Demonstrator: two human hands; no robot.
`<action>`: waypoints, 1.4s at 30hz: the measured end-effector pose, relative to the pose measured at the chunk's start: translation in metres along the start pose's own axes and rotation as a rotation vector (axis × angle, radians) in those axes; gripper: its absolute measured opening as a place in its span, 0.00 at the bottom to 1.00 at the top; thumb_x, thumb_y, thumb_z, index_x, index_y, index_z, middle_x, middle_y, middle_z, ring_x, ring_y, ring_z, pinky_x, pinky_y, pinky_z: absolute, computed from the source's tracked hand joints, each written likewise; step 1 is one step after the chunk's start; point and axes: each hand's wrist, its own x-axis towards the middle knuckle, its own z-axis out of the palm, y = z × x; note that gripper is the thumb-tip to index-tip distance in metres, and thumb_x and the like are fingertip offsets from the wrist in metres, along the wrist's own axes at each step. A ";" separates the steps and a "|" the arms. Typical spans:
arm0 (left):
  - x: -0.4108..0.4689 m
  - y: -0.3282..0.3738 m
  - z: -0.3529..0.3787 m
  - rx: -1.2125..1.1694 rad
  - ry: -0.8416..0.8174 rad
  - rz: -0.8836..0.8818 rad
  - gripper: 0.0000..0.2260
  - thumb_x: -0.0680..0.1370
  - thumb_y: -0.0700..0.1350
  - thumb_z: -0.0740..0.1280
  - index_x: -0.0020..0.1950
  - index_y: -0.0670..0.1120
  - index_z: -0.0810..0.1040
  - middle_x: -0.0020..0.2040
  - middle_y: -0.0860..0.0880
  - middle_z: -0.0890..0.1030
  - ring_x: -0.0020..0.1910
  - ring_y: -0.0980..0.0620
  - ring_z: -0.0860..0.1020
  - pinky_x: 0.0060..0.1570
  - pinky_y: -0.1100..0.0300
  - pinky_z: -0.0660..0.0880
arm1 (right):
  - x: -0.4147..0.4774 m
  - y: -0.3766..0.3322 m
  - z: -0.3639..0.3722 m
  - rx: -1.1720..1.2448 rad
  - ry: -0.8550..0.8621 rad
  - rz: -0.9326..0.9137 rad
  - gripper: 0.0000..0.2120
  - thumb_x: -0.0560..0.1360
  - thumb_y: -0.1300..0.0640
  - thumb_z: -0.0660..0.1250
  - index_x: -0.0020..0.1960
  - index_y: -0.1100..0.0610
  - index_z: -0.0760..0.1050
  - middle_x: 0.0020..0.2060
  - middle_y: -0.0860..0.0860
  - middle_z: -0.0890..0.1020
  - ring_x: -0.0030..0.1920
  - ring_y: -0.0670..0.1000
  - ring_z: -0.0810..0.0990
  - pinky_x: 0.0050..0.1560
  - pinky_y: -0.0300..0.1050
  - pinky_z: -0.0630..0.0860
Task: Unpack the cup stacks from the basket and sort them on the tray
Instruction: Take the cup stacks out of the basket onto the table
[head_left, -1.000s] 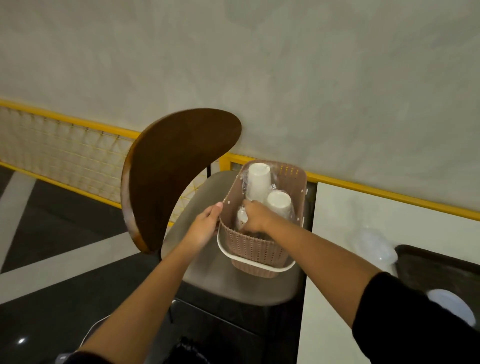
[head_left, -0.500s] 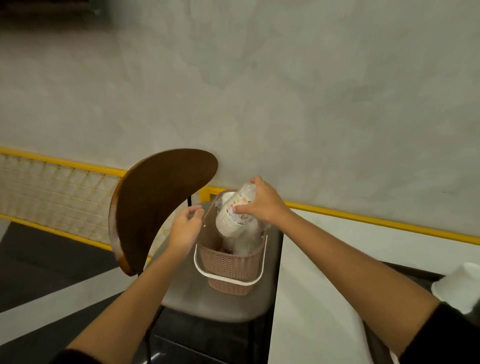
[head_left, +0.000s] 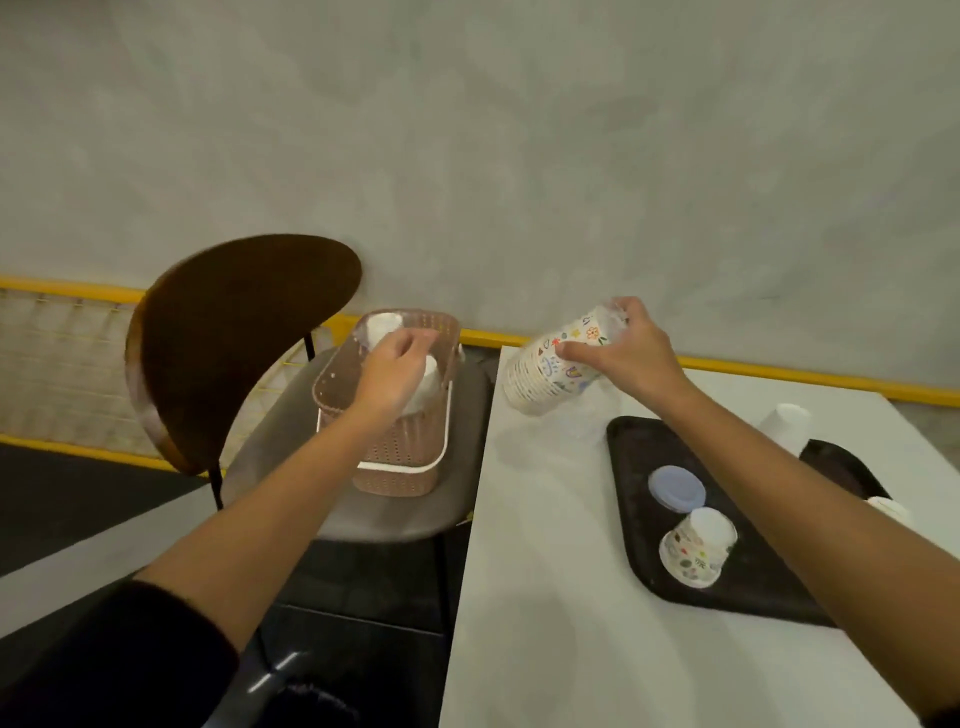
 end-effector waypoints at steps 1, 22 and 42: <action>-0.002 0.000 0.005 0.004 -0.006 0.003 0.14 0.80 0.47 0.57 0.61 0.44 0.77 0.57 0.49 0.77 0.54 0.56 0.71 0.45 0.73 0.65 | -0.003 0.010 -0.001 -0.018 -0.005 0.024 0.34 0.67 0.55 0.75 0.67 0.58 0.63 0.62 0.56 0.73 0.58 0.54 0.74 0.49 0.40 0.70; -0.017 -0.012 0.017 0.057 -0.120 0.005 0.12 0.81 0.46 0.57 0.59 0.46 0.77 0.54 0.52 0.73 0.55 0.54 0.69 0.51 0.60 0.65 | -0.062 0.130 0.067 -0.614 -0.418 0.066 0.34 0.70 0.47 0.70 0.69 0.54 0.57 0.62 0.54 0.68 0.62 0.55 0.70 0.58 0.48 0.73; 0.035 -0.096 -0.073 0.097 0.193 -0.052 0.12 0.78 0.42 0.62 0.61 0.47 0.73 0.64 0.47 0.71 0.63 0.49 0.70 0.57 0.56 0.70 | 0.020 0.006 0.127 -0.276 -0.261 -0.161 0.28 0.73 0.48 0.68 0.68 0.55 0.63 0.64 0.54 0.69 0.63 0.54 0.71 0.62 0.49 0.72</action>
